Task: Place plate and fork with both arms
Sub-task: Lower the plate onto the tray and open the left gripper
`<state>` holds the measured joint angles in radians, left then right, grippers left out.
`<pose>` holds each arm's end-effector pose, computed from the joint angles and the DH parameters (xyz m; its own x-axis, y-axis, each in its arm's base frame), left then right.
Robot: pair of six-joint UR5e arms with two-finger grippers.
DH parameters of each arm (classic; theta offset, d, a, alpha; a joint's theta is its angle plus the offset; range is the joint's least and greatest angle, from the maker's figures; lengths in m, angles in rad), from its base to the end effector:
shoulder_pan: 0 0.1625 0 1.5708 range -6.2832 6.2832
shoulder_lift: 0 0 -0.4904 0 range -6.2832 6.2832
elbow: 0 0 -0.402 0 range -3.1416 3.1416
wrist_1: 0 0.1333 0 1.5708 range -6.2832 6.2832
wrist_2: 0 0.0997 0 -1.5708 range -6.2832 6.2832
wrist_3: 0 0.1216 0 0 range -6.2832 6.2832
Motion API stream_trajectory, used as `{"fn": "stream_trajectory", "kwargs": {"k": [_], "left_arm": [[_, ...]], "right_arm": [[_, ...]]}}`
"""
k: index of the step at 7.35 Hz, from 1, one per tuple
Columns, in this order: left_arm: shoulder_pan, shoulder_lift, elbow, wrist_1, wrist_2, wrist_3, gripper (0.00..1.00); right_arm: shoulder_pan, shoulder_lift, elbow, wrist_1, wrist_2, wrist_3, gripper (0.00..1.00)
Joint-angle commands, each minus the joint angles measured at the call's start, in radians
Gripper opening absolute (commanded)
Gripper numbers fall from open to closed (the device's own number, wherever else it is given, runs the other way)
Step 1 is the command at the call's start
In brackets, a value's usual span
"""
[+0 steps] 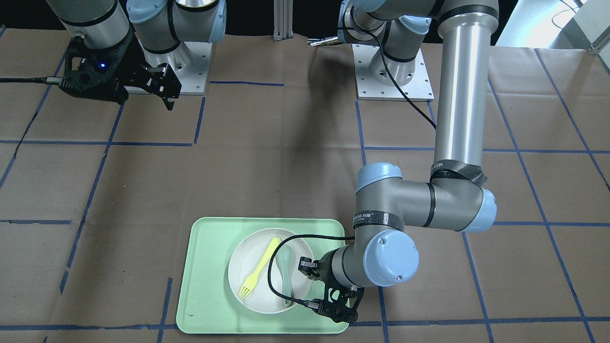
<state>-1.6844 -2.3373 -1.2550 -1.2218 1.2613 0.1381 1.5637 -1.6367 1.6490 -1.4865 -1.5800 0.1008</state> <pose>-0.2587 -0.7650 0.2153 -0.9253 0.2126 0.3141 0.2425 0.9684 0.0589 0.1289 -0.4581 0.5162 -0.9942 0.1063 0.0188 0.1077 0.9896 0.0950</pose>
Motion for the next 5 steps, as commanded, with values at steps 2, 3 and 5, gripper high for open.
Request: {"fn": "stream_trajectory", "kwargs": {"k": [2,3,5], "left_arm": [[-0.008,0.022,0.002,-0.005,0.003,-0.002,0.99],[-0.009,0.061,0.009,-0.049,0.012,-0.005,1.0],[-0.008,0.207,0.044,-0.266,0.149,-0.005,1.0]], "right_arm": [[-0.001,0.0,0.0,0.0,0.0,0.0,1.0],[0.001,0.0,0.0,0.0,0.0,0.0,1.0],[-0.001,0.002,0.0,0.0,0.0,0.0,1.0]]}}
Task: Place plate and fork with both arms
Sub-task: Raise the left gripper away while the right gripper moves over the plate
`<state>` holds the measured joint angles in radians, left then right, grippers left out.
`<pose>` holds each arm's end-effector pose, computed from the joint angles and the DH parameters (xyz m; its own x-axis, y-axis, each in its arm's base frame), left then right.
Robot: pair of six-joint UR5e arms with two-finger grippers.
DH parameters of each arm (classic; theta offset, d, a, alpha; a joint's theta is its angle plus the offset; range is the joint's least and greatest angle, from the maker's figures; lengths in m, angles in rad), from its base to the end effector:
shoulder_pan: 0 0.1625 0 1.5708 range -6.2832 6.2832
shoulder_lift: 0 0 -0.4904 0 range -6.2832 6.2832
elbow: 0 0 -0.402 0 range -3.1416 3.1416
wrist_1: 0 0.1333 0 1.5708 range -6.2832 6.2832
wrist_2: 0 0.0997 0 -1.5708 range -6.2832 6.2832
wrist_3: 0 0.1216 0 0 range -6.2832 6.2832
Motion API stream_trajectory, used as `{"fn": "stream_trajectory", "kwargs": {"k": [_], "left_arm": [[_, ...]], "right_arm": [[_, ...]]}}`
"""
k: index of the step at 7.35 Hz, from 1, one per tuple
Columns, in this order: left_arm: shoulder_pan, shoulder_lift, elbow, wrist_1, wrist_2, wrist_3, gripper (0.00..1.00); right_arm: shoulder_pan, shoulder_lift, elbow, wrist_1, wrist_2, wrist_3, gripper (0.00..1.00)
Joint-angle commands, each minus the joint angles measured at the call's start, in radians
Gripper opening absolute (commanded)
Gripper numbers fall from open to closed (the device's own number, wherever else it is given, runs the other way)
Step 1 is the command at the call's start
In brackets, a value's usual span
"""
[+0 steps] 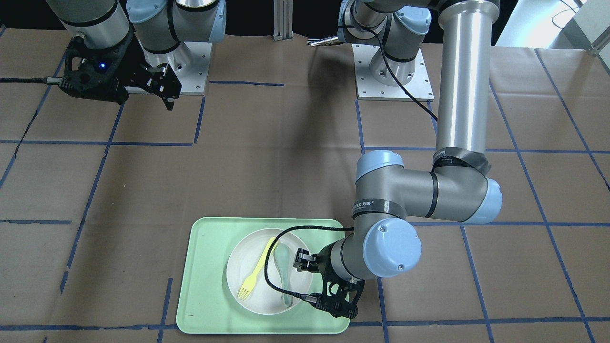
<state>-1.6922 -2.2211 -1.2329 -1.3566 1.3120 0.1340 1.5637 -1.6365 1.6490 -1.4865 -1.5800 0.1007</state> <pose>-0.2561 -0.7416 0.3025 -0.9379 0.2233 0.2655 0.2480 0.9667 0.0632 0.1289 -0.4582 0.5162 -0.9942 0.1062 0.0188 0.1076 0.9896 0.0952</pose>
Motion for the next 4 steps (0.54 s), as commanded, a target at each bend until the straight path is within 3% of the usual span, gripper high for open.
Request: {"fn": "stream_trajectory", "kwargs": {"k": [1,2,4], "left_arm": [[0.006,0.178,0.038,-0.266,0.133,-0.001,1.0],[0.011,0.261,0.049,-0.383,0.151,-0.001,1.0],[0.012,0.421,0.021,-0.498,0.341,0.013,1.0]], "right_arm": [[-0.001,0.001,-0.001,0.0,0.0,0.004,1.0],[0.004,0.001,-0.002,0.0,-0.002,0.001,1.0],[0.001,0.003,-0.002,-0.011,-0.002,0.002,1.0]]}}
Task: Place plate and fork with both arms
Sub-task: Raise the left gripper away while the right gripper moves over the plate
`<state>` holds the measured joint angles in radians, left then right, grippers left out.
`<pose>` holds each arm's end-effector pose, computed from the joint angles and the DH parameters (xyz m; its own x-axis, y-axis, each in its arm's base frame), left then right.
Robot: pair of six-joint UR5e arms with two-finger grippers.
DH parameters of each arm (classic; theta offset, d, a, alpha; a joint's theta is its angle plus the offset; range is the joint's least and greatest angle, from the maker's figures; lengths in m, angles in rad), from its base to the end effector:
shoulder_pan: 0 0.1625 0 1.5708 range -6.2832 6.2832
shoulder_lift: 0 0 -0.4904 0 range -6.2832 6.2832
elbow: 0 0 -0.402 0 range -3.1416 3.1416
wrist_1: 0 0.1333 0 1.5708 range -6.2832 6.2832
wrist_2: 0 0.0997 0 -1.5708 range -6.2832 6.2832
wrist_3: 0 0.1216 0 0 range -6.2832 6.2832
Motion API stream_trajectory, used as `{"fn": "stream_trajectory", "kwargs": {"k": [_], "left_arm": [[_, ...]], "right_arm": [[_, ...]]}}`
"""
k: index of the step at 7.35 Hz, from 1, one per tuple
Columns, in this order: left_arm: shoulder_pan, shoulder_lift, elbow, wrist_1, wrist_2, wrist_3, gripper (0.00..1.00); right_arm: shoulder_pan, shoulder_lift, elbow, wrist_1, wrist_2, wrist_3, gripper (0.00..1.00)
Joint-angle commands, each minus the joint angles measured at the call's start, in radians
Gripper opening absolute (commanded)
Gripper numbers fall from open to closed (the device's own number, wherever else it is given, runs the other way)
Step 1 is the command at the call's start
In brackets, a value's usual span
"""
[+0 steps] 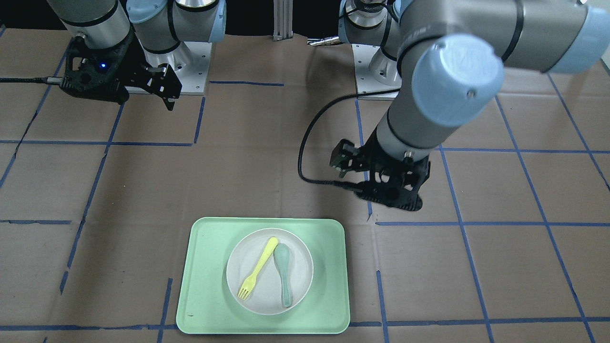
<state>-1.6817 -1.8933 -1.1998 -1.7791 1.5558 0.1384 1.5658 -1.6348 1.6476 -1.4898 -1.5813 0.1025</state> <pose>-0.2047 -0.6172 0.5112 -0.9694 0.2426 0.0366 0.2453 0.9569 0.1556 0.1297 -0.4591 0.5164 -0.9942 0.1059 0.0200 0.1073 0.9900 0.0921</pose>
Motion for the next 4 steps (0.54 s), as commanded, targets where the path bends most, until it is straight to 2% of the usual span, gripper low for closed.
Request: {"fn": "stream_trajectory", "kwargs": {"k": [1,2,3,4], "left_arm": [[0.022,0.135,-0.042,-0.115,0.099,0.03,1.0],[0.02,0.173,-0.081,-0.117,0.095,0.026,1.0],[0.02,0.227,-0.16,-0.112,0.089,0.02,1.0],[0.023,0.278,-0.237,-0.09,0.072,0.014,1.0]], "right_arm": [[-0.006,0.009,0.0,-0.062,0.0,-0.01,0.95],[-0.009,0.009,0.0,-0.101,0.001,-0.017,0.87],[-0.007,0.012,-0.002,-0.102,-0.002,-0.018,0.8],[-0.006,0.039,-0.017,-0.112,-0.002,-0.015,0.79]]}}
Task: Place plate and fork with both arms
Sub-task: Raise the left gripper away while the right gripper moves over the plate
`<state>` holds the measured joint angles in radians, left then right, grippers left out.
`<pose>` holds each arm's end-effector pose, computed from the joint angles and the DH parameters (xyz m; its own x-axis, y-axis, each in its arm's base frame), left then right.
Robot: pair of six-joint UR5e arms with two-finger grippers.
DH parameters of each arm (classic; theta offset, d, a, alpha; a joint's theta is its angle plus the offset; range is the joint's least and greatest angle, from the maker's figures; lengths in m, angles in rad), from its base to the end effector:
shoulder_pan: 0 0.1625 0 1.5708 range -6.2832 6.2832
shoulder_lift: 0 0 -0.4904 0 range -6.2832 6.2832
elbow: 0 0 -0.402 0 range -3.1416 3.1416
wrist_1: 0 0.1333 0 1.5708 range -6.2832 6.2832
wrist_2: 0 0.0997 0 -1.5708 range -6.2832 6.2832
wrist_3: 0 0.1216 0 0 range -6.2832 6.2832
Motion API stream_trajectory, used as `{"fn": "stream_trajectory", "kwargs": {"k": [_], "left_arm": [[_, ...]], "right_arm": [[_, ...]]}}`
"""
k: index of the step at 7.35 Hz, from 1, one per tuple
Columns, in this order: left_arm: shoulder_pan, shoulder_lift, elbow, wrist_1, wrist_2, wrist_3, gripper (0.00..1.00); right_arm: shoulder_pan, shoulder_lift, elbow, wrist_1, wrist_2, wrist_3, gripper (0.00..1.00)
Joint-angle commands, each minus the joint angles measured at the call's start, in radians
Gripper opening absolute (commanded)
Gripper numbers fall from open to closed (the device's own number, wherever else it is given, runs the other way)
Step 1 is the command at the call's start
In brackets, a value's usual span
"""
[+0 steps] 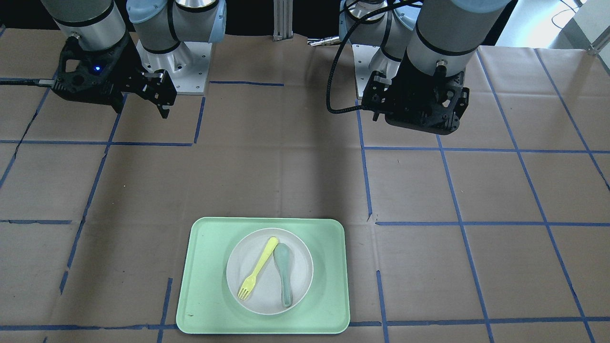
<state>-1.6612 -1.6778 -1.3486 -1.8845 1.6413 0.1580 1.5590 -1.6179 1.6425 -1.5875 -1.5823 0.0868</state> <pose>-0.1717 -0.5121 0.5577 -0.9659 0.2562 -0.0372 0.2435 0.9478 0.2056 0.1263 -0.4790 0.5201 -0.9951 0.0983 0.0121 0.0984 0.9951 0.0069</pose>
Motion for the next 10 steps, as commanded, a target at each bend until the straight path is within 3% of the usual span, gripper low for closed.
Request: {"fn": "stream_trajectory", "kwargs": {"k": [1,2,5,8,10], "left_arm": [[0.008,0.091,-0.159,0.127,-0.067,-0.011,0.99],[0.008,0.113,-0.231,0.247,-0.08,-0.009,0.99],[0.021,0.17,-0.271,0.246,-0.075,-0.017,1.0],[0.077,0.171,-0.285,0.234,-0.08,-0.025,1.0],[0.075,0.175,-0.308,0.239,-0.098,-0.026,1.0]], "right_arm": [[0.01,0.057,-0.013,-0.055,0.001,0.016,0.81],[0.013,0.072,-0.013,-0.071,0.004,0.017,0.81],[0.113,0.166,-0.03,-0.205,0.015,0.104,0.83],[0.24,0.413,-0.276,-0.203,0.008,0.247,0.83],[0.285,0.539,-0.343,-0.213,0.005,0.3,0.83]]}}
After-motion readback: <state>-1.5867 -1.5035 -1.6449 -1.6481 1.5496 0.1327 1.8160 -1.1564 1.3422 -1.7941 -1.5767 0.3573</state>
